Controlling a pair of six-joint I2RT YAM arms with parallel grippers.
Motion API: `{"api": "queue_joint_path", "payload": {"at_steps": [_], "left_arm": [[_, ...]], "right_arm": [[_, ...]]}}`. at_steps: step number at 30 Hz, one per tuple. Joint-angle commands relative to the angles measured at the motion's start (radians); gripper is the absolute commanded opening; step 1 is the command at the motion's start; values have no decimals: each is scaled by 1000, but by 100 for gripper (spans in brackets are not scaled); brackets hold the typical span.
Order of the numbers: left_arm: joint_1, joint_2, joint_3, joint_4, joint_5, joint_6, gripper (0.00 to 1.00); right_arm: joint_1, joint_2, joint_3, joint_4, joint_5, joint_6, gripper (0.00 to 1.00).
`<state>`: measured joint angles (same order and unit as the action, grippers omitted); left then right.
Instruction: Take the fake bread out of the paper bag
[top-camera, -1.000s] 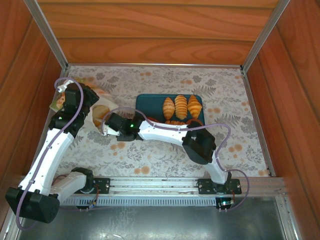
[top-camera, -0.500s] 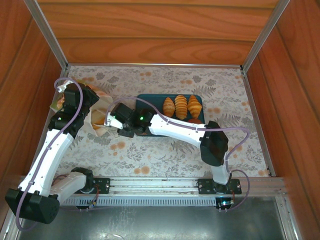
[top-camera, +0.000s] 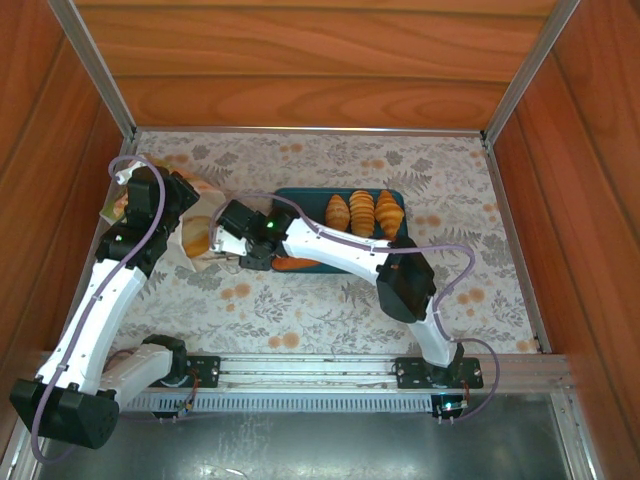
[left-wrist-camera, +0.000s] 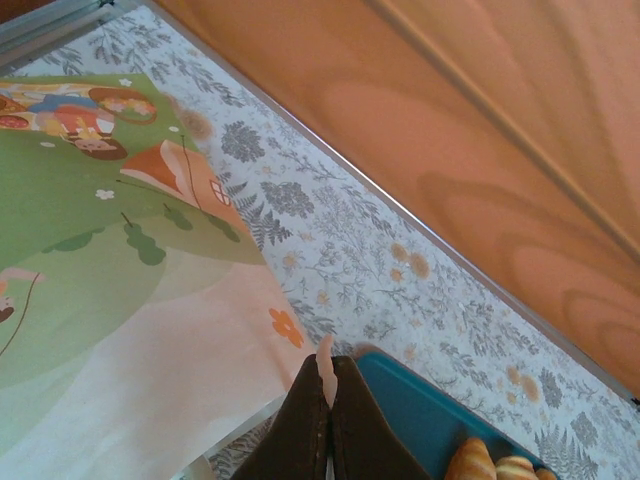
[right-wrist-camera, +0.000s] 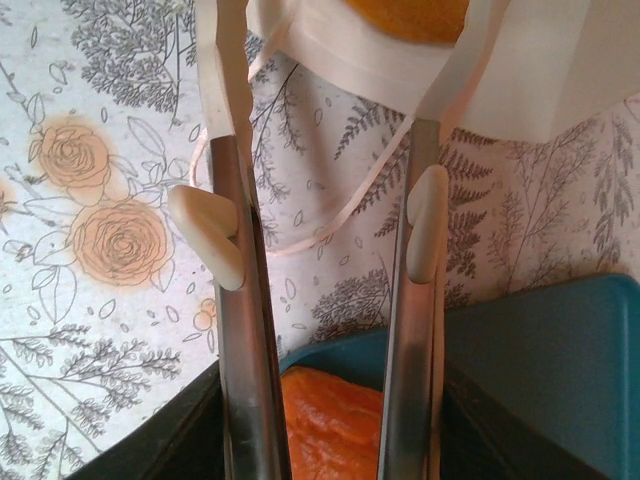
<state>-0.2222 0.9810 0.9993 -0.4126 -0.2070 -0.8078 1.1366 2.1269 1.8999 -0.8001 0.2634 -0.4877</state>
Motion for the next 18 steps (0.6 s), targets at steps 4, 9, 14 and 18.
{"api": "queue_joint_path", "payload": {"at_steps": [4, 9, 14, 18], "left_arm": [[7, -18, 35, -2, 21, 19, 0], [6, -19, 37, -2, 28, 20, 0], [6, -19, 35, -2, 31, 19, 0], [7, -25, 32, -2, 29, 17, 0]], "right_arm": [[-18, 67, 124, -32, -1, -47, 54], [-33, 145, 238, -108, -51, -68, 64], [-50, 207, 325, -146, -81, -75, 66], [-53, 227, 356, -152, -82, -72, 58]]}}
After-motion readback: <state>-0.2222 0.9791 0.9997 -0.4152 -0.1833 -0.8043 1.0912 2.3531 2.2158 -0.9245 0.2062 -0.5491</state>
